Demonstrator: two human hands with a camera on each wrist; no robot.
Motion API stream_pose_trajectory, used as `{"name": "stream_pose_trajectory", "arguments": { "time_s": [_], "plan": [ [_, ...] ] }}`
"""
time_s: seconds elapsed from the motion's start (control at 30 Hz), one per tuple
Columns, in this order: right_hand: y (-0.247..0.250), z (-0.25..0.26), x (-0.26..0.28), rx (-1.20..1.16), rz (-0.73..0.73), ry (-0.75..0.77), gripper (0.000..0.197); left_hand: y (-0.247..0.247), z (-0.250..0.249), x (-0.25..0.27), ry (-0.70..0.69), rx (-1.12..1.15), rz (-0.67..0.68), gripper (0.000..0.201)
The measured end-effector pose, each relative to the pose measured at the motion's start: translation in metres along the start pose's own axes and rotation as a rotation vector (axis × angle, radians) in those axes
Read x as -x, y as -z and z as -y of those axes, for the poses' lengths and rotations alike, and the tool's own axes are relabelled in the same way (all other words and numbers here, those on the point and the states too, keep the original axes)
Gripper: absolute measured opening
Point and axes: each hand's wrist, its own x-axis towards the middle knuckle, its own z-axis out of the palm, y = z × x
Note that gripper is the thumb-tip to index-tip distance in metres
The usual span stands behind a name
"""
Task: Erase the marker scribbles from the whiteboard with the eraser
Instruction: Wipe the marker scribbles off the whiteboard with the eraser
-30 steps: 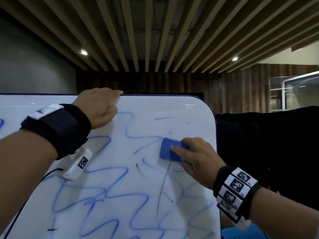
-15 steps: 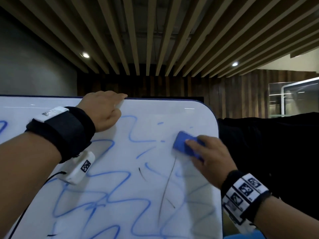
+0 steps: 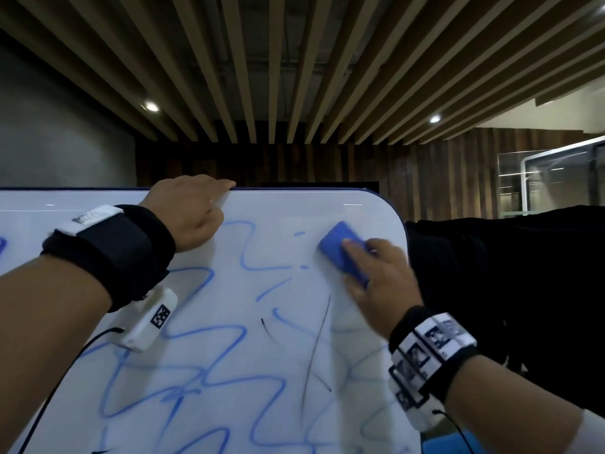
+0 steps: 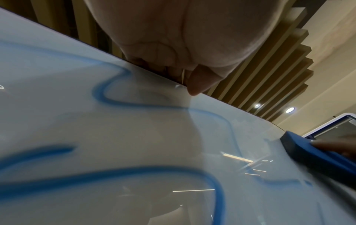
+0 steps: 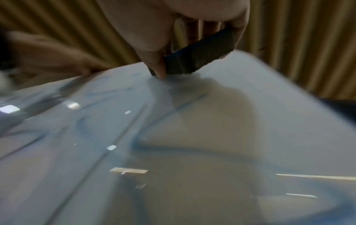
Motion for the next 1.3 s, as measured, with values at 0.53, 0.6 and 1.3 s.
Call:
{"name": "stream_pose_trajectory", "arguments": {
  "time_s": [0.53, 0.6, 1.3],
  "plan": [
    [-0.007, 0.024, 0.028, 0.016, 0.162, 0.246, 0.046, 0.011, -0.008, 0.006, 0.060, 0.025, 0.047, 0.083],
    [0.003, 0.004, 0.012, 0.037, 0.037, 0.009, 0.047, 0.013, -0.007, 0.006, 0.052, 0.026, 0.067, 0.082],
    [0.004, 0.031, -0.038, 0.092, 0.240, 0.416, 0.046, 0.016, 0.041, 0.030, 0.153, -0.103, 0.055, 0.066]
  ]
}}
